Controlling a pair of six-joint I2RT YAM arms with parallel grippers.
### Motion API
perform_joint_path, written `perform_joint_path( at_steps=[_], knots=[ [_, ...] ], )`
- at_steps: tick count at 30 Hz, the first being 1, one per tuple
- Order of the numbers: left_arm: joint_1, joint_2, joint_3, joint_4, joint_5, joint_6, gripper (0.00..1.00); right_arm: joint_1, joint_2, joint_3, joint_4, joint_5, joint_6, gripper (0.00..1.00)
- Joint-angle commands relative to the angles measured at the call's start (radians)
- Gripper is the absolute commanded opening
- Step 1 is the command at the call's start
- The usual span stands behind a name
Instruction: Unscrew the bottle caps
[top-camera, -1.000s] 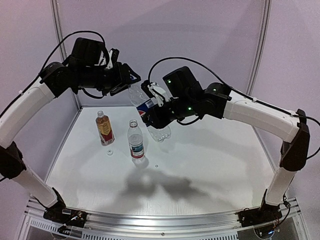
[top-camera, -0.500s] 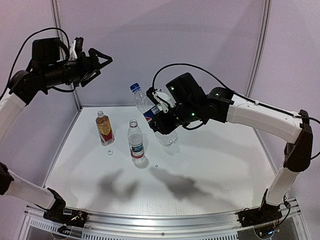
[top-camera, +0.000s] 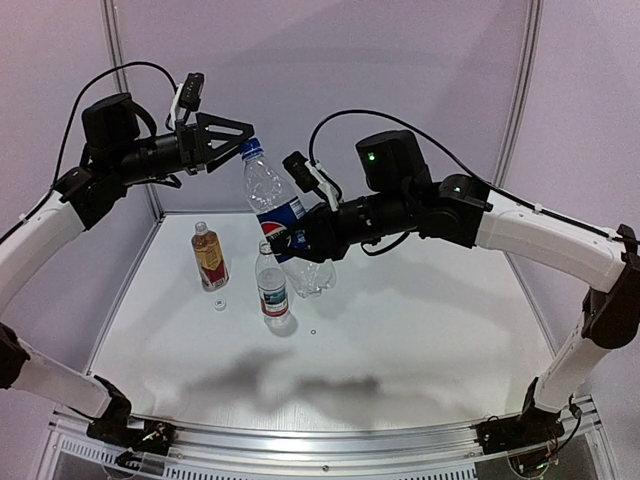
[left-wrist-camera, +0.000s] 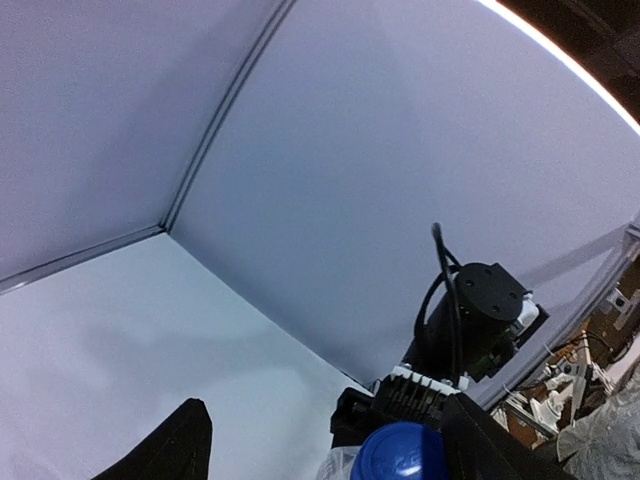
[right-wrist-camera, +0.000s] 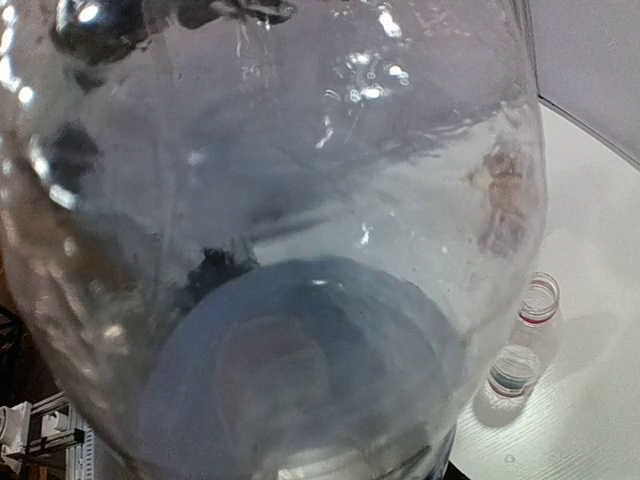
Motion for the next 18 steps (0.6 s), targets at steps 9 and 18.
perform_joint_path(
  at_steps=[9, 18],
  knots=[
    [-0.052, 0.094, 0.062, 0.167, 0.157, -0.048, 0.53, -0.002, -0.005, 0.002, 0.02, -0.086, 0.02, 0.36],
    [-0.058, 0.111, 0.066, 0.12, 0.129, -0.048, 0.2, -0.003, 0.0, 0.0, 0.024, -0.065, 0.021, 0.36]
  ],
)
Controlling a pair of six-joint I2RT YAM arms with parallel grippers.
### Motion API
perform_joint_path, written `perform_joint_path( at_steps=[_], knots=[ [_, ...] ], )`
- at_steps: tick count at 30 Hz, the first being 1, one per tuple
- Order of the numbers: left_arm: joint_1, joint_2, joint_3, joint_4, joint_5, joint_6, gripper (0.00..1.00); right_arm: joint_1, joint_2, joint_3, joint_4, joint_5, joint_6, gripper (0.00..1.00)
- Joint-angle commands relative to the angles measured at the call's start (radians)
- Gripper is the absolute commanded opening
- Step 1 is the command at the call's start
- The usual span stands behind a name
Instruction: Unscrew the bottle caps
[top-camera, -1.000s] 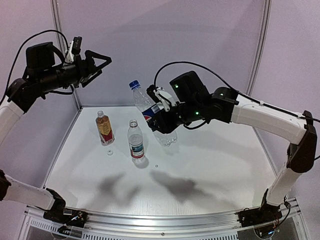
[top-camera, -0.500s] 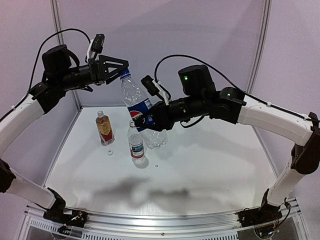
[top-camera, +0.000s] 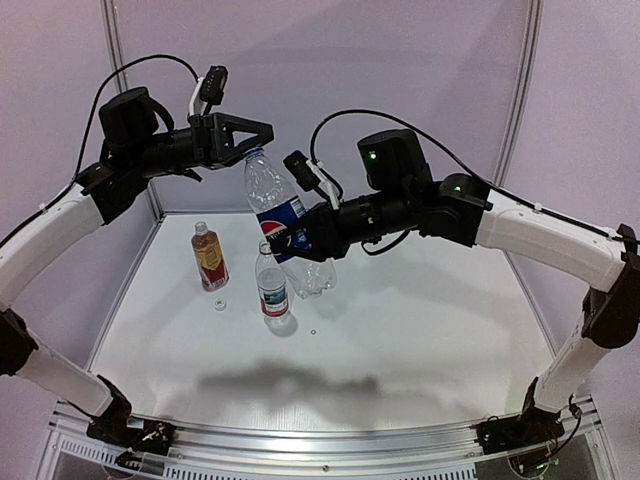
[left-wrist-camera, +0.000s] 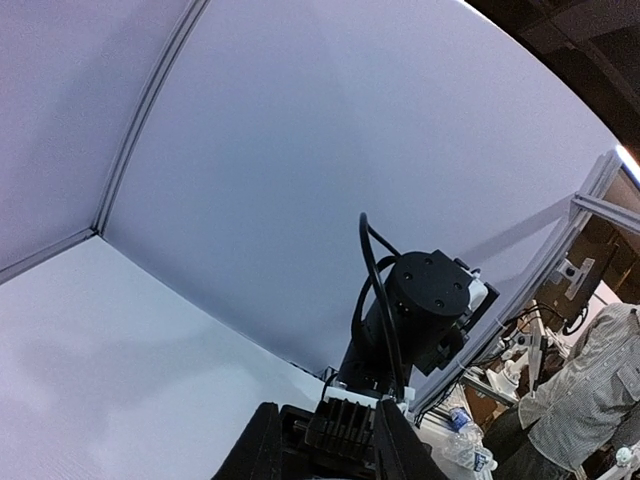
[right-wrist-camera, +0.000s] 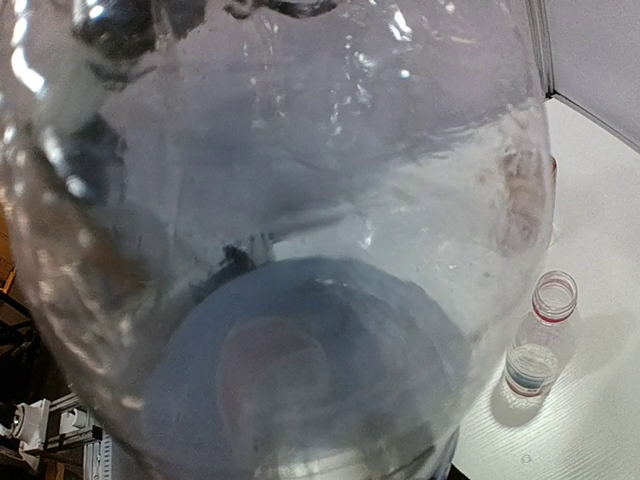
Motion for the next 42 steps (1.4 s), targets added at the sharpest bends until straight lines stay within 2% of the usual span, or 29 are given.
perform_joint_path(
  at_steps=[1, 5, 11, 14, 17, 20, 23, 25, 30, 33, 37, 42],
  knots=[
    [-0.004, 0.014, 0.032, -0.087, -0.039, 0.017, 0.18, 0.003, 0.001, 0.0, 0.006, 0.019, -0.012, 0.36],
    [-0.016, 0.025, 0.064, -0.267, -0.15, 0.032, 0.15, 0.002, 0.019, 0.02, -0.067, 0.208, -0.037, 0.35],
    [-0.095, 0.042, 0.235, -0.63, -0.582, 0.016, 0.2, 0.003, 0.089, 0.124, -0.261, 0.476, -0.1, 0.34],
    [-0.131, 0.048, 0.292, -0.737, -0.773, -0.061, 0.2, 0.005, 0.098, 0.128, -0.301, 0.559, -0.112, 0.35],
    [-0.155, 0.058, 0.324, -0.805, -0.89, -0.144, 0.2, 0.007, 0.099, 0.123, -0.319, 0.596, -0.117, 0.35],
    [-0.167, 0.083, 0.362, -0.871, -0.94, -0.222, 0.2, 0.017, 0.103, 0.124, -0.335, 0.626, -0.127, 0.35],
    [-0.171, 0.107, 0.408, -0.902, -0.931, -0.254, 0.21, 0.029, 0.108, 0.124, -0.349, 0.65, -0.136, 0.35],
    [-0.17, 0.119, 0.434, -0.906, -0.917, -0.267, 0.28, 0.032, 0.109, 0.122, -0.358, 0.663, -0.135, 0.35],
    [-0.164, 0.116, 0.478, -0.92, -0.904, -0.301, 0.36, 0.034, 0.11, 0.108, -0.37, 0.674, -0.132, 0.35],
    [-0.153, 0.112, 0.474, -0.931, -0.864, -0.348, 0.44, 0.037, 0.112, 0.107, -0.374, 0.686, -0.138, 0.35],
    [-0.156, 0.1, 0.45, -0.926, -0.856, -0.35, 0.43, 0.036, 0.11, 0.101, -0.363, 0.69, -0.146, 0.35],
    [-0.139, 0.017, 0.324, -0.873, -0.888, -0.245, 0.44, 0.036, 0.089, 0.065, -0.344, 0.693, -0.137, 0.35]
  ],
)
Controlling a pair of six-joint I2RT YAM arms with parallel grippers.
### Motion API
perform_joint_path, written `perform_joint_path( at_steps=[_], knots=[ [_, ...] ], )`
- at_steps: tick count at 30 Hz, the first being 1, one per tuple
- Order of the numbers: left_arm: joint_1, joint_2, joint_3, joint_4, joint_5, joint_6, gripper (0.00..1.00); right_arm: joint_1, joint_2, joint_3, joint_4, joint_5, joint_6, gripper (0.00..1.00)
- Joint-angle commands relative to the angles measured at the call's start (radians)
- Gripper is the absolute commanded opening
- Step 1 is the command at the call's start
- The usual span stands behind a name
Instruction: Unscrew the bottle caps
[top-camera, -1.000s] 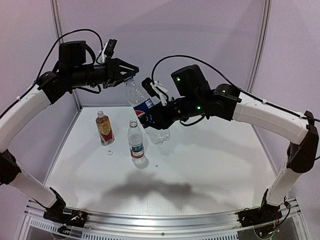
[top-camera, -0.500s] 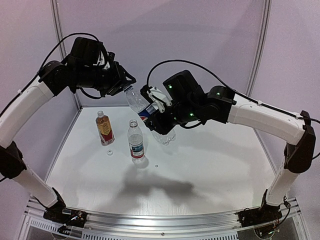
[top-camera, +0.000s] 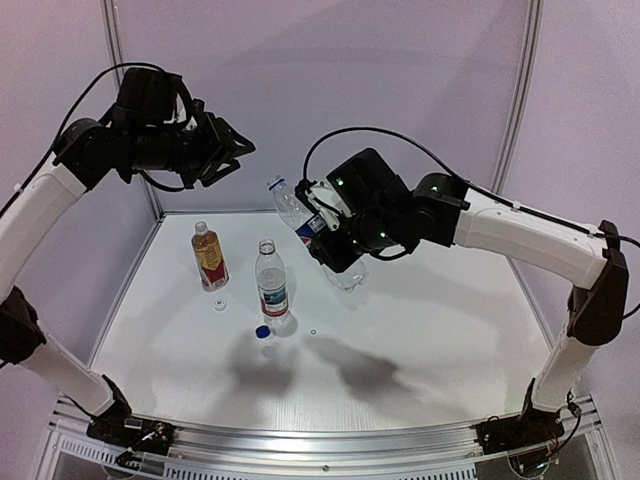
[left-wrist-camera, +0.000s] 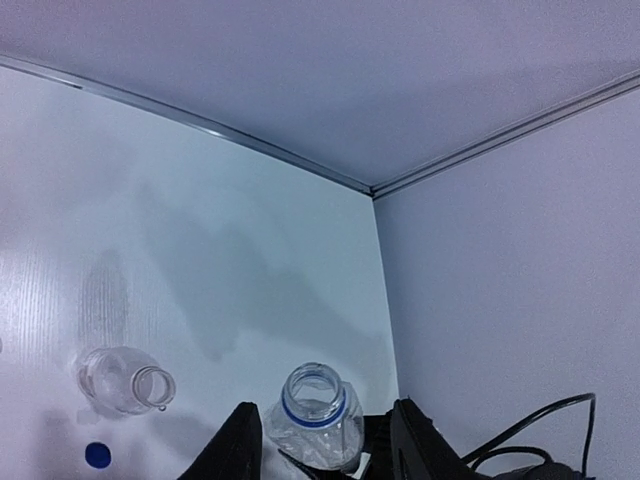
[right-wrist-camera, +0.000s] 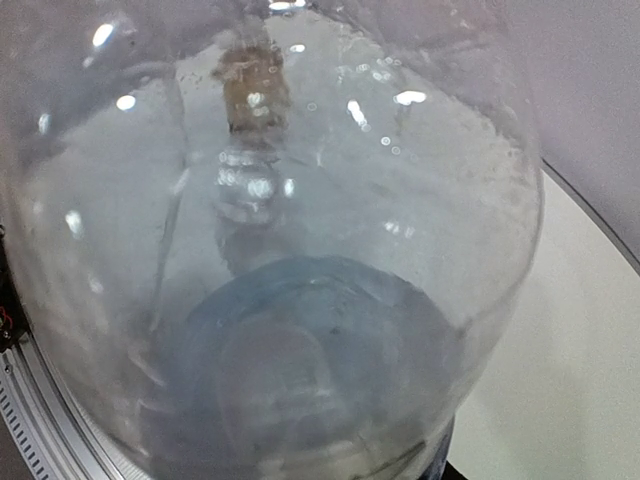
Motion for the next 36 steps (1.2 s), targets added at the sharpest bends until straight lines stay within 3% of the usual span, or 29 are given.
perform_joint_path(
  at_steps=[1, 4, 6, 9, 12, 18, 29, 33, 36],
  knots=[
    [0.023, -0.094, -0.131, 0.039, -0.016, 0.109, 0.44, 0.0, -0.017, -0.052, 0.001, 0.02, 0.016, 0.35],
    [0.034, -0.2, -0.274, 0.138, -0.021, 0.268, 0.53, 0.0, -0.052, -0.114, 0.046, 0.008, 0.035, 0.35],
    [0.046, -0.281, -0.371, 0.209, -0.002, 0.377, 0.66, -0.001, -0.083, -0.168, 0.115, -0.02, 0.041, 0.35],
    [0.089, -0.39, -0.484, 0.332, 0.19, 0.454, 0.86, -0.001, -0.122, -0.229, 0.201, -0.09, 0.047, 0.35],
    [0.103, -0.434, -0.523, 0.389, 0.309, 0.492, 0.92, -0.002, -0.151, -0.261, 0.284, -0.215, 0.035, 0.35],
    [0.106, -0.354, -0.46, 0.399, 0.399, 0.411, 0.92, -0.002, -0.187, -0.301, 0.378, -0.359, 0.037, 0.35],
    [0.029, -0.153, -0.326, 0.386, 0.442, 0.402, 0.82, -0.002, -0.222, -0.312, 0.388, -0.383, 0.032, 0.35],
    [0.012, -0.128, -0.321, 0.403, 0.449, 0.395, 0.72, -0.002, -0.225, -0.315, 0.381, -0.384, 0.029, 0.35],
    [0.004, -0.117, -0.322, 0.397, 0.46, 0.397, 0.57, -0.002, -0.227, -0.314, 0.381, -0.384, 0.031, 0.35]
  ],
)
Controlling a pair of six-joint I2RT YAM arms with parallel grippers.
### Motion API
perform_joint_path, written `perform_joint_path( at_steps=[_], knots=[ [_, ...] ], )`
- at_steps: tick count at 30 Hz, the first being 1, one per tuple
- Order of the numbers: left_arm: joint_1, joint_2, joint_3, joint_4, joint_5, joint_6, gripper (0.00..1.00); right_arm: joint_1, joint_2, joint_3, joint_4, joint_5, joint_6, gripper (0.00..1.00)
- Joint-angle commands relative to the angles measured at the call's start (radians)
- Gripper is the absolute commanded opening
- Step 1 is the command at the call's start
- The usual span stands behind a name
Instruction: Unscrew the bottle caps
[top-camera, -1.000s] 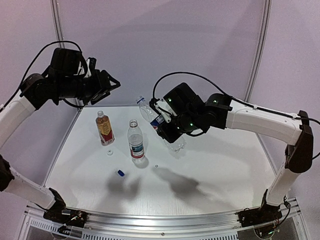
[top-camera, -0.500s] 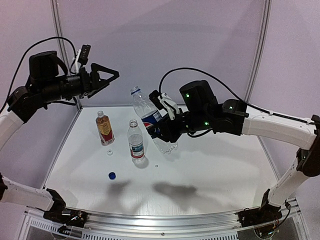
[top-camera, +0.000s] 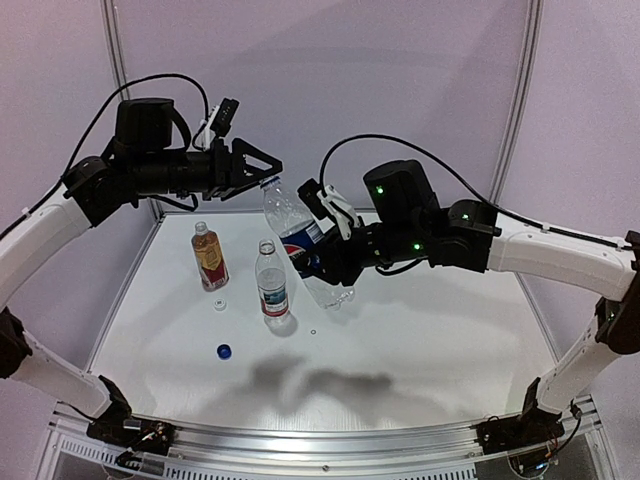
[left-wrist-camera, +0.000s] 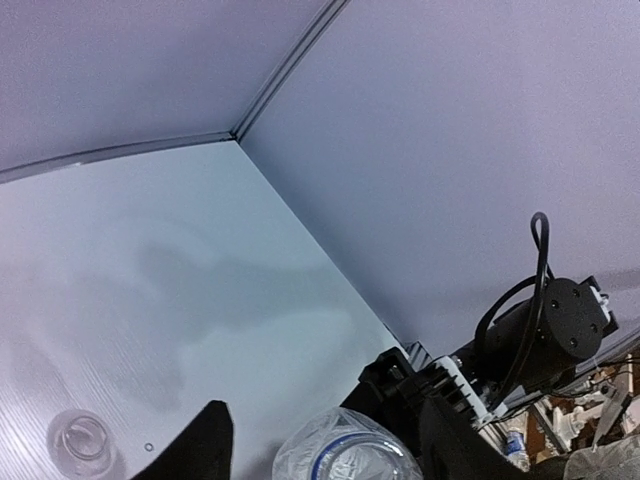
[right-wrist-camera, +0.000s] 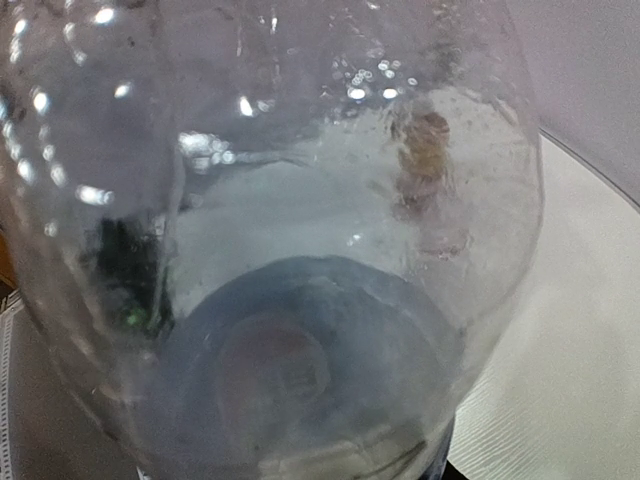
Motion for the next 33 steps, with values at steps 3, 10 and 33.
perform_joint_path(
  at_steps=[3, 10, 33],
  knots=[
    [-0.025, 0.016, 0.019, 0.01, 0.031, 0.013, 0.42, -0.002, -0.036, -0.011, 0.013, -0.007, 0.003, 0.35],
    [-0.032, 0.02, 0.023, -0.004, 0.045, 0.032, 0.41, -0.002, -0.031, -0.004, 0.018, -0.001, 0.006, 0.35],
    [0.123, -0.201, 0.067, -0.296, -0.256, 0.232, 0.03, -0.001, -0.107, -0.066, 0.043, 0.222, 0.047, 0.99]
  ],
)
